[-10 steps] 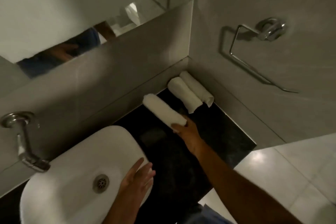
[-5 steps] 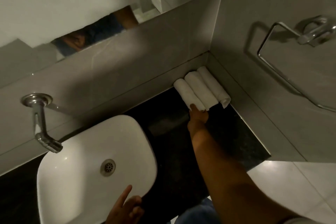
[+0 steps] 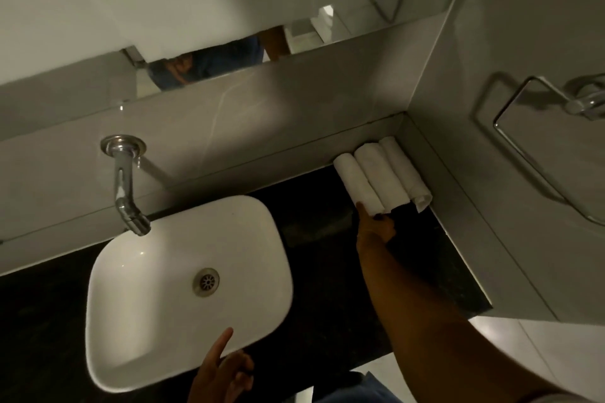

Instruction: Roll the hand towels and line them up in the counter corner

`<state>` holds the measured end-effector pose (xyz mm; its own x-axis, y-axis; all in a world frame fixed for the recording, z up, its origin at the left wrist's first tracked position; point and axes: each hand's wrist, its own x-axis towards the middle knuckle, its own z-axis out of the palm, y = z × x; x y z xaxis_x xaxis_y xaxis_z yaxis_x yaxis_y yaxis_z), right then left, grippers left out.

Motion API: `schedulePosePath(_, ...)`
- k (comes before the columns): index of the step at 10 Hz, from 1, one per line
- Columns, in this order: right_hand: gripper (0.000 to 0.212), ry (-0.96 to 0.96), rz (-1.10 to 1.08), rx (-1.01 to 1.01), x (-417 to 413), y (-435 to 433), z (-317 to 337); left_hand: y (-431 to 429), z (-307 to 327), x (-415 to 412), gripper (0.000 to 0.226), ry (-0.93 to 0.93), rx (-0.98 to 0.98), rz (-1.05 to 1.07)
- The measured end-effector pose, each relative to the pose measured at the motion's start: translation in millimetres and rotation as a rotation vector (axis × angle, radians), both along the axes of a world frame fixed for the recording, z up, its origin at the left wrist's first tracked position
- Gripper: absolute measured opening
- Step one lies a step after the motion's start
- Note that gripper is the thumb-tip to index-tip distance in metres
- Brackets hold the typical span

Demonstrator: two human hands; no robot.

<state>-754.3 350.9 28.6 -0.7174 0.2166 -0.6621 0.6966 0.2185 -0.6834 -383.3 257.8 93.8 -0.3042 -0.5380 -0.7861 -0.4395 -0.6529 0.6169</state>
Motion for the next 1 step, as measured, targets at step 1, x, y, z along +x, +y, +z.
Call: schedulePosePath(1, 0.072, 0.011, -0.006, 0.041, 24.3, 8.6, 3.9, 3.2, 16.1, 16.2, 0.044, 0.106, -0.185, -0.124)
